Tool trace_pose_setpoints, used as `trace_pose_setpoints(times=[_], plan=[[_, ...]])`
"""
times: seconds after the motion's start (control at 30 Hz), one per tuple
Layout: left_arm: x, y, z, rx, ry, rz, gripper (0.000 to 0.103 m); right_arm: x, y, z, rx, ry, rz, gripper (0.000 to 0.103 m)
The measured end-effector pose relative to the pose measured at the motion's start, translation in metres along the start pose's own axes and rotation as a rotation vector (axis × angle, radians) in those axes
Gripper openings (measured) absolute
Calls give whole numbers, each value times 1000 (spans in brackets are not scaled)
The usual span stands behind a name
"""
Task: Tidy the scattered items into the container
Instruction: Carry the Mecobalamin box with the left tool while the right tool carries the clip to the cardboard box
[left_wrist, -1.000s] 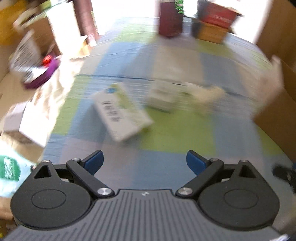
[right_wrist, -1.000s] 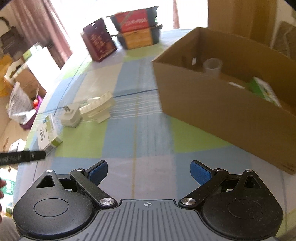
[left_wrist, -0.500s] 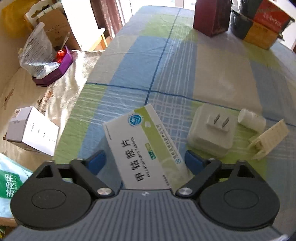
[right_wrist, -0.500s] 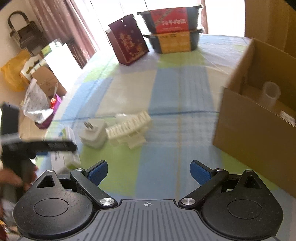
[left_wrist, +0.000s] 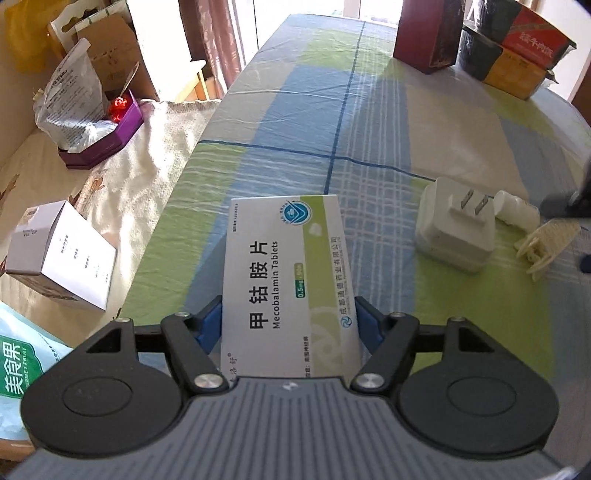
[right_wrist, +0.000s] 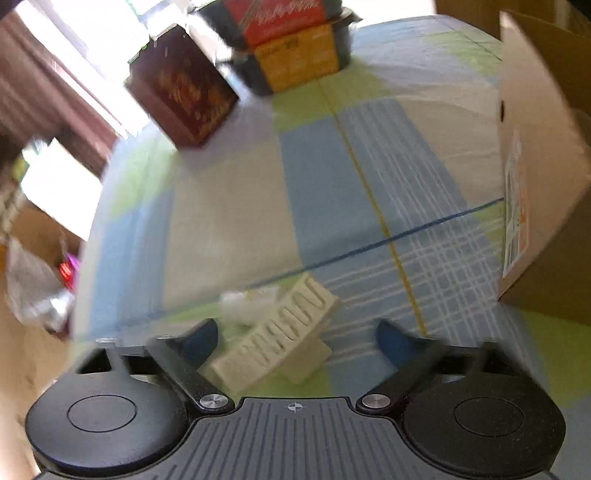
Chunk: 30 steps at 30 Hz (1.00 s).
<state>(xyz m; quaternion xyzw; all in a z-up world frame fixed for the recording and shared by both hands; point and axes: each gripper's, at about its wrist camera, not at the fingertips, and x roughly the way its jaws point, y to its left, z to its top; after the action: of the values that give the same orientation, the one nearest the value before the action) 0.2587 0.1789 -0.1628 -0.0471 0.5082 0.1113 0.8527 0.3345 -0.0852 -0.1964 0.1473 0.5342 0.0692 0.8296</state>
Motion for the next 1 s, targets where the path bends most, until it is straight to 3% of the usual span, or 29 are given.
trace_pose_setpoints(times=[0.03,0.2,0.3,0.47,0.57,0.67,0.8,1.0], plan=[[0,1,0,3,2,-3,69,2,-3,-1,-11,25,-5,50],[0,6,3,32,15,-25,69,-8,-15,-14,-218,69,-19,35],[2,10,5,53,18,-35,69,-17,-19,-24,-350,94,-33,35],[6,9,11,64,33,-38,75,-18,-18,-24,-419,80,-47,35],[7,6,13,79,37,-50,68,-18,-11,-29,-469,70,-62,35],[0,-3,4,115,46,-74,67,-24,-5,-45,-544,74,-59,31],[-15,-21,-21,177,68,-112,67,-41,-18,-68,-536,89,-28,31],[-39,-49,-58,269,102,-169,67,-74,-63,-100,-356,146,58,31]])
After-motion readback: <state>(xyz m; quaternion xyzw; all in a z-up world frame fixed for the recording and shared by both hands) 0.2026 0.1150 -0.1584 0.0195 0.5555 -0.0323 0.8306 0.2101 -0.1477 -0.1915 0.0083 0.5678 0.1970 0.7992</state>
